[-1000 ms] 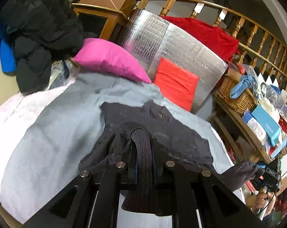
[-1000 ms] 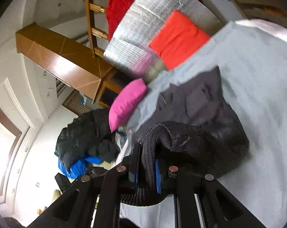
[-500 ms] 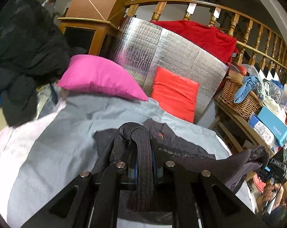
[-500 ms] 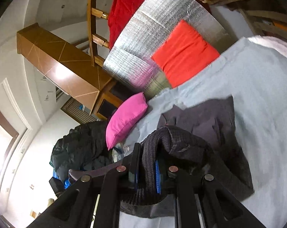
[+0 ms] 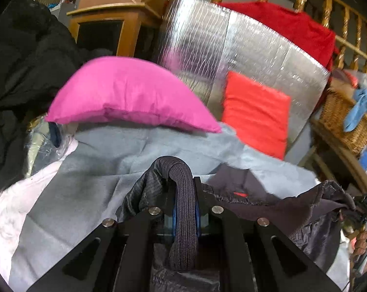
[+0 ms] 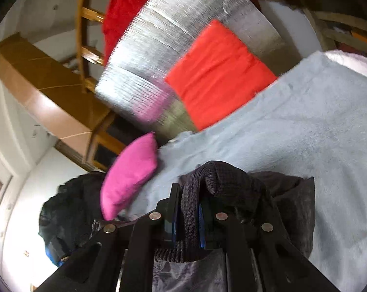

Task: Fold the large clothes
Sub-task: 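Lift the ribbed hem with both tools and fold it toward the collar, then lay the hem down near the collar and open both tools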

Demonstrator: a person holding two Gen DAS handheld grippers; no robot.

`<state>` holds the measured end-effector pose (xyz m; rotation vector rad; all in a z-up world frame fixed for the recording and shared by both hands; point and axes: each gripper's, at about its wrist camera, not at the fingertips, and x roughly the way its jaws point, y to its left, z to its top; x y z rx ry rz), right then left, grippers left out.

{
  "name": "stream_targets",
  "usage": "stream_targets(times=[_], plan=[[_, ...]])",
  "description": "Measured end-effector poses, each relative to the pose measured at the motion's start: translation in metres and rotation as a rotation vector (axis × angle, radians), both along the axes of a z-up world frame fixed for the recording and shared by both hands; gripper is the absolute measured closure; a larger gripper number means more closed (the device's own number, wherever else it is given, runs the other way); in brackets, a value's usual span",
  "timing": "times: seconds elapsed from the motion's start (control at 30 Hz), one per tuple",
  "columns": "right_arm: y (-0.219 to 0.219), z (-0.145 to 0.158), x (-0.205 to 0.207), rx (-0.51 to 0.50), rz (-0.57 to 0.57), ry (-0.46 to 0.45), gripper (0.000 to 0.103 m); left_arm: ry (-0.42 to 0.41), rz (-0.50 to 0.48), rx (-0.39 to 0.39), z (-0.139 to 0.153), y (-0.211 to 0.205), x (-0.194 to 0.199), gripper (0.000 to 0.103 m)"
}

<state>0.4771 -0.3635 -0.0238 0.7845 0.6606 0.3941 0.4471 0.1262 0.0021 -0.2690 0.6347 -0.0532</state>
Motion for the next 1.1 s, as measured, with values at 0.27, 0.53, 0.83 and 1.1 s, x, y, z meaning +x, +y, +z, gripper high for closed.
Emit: stream_targets(times=[0.27,0.53,0.83,1.1], plan=[[0.004,-0.037,0.054,-0.029,-0.031,0.066,0.09,0.093,0.032,0.007,-0.048,0.0,0.047,0.091],[-0.002,-0.091,0.08,0.035,-0.072,0.196,0.081,0.184,0.025,0.049,-0.085,-0.007,0.079,0.086],[-0.011,-0.062,0.068,0.019,-0.129,0.141,0.02,0.128,0.144,-0.051,-0.047,0.018,0.072,0.017],[-0.008,-0.029,-0.002,-0.179,-0.059,0.087,0.021,0.046,0.138,-0.047,-0.025,0.054,-0.013,0.015]])
